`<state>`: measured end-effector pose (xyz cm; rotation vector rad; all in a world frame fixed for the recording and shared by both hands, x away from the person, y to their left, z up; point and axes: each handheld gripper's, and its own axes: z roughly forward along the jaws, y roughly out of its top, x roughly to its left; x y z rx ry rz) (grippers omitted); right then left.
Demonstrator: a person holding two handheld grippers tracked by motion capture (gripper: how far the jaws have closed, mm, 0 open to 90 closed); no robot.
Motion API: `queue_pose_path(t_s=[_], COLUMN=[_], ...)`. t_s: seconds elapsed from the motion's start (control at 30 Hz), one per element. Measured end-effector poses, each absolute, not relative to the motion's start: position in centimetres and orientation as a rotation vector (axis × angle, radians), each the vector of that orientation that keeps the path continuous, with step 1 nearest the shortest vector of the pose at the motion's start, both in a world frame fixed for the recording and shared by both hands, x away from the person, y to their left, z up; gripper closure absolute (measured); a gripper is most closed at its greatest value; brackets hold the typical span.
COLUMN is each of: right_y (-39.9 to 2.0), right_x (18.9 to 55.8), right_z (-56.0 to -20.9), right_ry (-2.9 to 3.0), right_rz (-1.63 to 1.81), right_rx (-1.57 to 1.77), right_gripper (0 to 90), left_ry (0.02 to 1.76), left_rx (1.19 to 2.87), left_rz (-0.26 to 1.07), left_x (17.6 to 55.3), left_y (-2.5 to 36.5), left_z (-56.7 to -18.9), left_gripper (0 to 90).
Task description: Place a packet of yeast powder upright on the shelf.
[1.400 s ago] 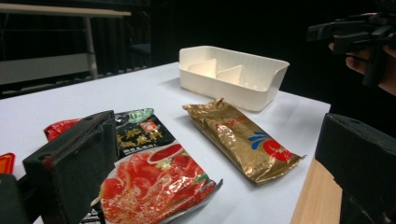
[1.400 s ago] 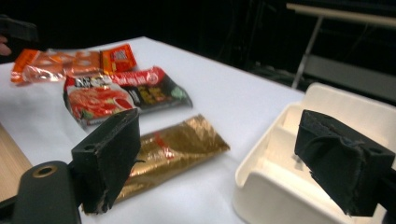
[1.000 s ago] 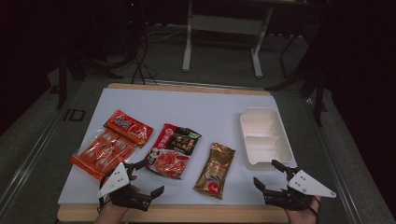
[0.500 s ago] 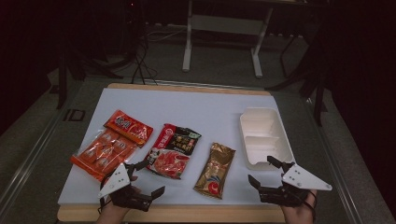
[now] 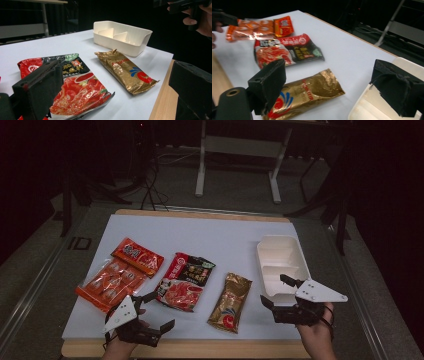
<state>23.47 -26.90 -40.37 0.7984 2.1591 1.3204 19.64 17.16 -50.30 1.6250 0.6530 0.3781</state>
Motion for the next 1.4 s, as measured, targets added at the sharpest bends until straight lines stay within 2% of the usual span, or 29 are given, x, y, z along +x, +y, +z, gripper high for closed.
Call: queue_pose_path(t_s=[0.53,1.03,1.4], right_y=[-24.0,-20.8,-19.0], right_x=[28.1,33.4,35.0], right_z=[-41.5,-45.6,-47.2], right_ry=[2.262,2.484,2.57], right_rz=[1.307,1.057,0.919], right_rx=[0.922,1.101,1.149], right_gripper=[9.2,13.3,14.7], left_ry=[0.647,0.645,0.643], left_rx=[1.624,1.637,1.645], left_rz=[0.36,0.36,0.362], left_x=[19.6,19.6,19.6], left_y=[17.1,17.0,16.9], left_z=[-50.3,-50.3,-50.4], left_gripper=[0.0,0.0,0.0])
